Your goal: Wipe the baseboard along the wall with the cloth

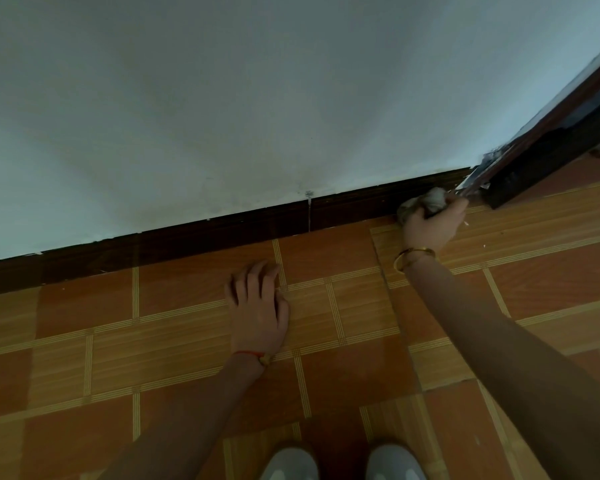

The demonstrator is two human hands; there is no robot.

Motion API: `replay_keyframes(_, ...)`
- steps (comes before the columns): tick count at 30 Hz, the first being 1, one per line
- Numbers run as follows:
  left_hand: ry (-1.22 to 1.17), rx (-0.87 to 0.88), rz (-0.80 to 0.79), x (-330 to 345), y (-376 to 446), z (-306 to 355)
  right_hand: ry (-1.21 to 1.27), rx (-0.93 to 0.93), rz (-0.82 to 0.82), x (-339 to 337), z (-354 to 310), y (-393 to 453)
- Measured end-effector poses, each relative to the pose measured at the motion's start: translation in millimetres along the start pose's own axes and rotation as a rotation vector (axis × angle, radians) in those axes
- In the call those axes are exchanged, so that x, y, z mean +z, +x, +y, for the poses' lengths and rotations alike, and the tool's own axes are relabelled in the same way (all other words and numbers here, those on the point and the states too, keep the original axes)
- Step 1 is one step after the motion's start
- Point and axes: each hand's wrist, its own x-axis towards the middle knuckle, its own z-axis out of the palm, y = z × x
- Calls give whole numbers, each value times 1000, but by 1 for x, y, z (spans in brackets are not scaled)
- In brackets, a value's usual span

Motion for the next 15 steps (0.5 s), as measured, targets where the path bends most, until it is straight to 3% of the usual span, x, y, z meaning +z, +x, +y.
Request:
replay_keyframes(7, -16, 0, -23, -1, 0, -1, 128, -173, -334, 28, -15, -94)
replay_keyframes(12, -33, 38, -102, -17, -8, -18, 183, -127, -190, 22, -26, -91)
replay_keyframes(15, 8, -52, -141, -31, -18, -39, 212, -66, -93, 21, -34, -84)
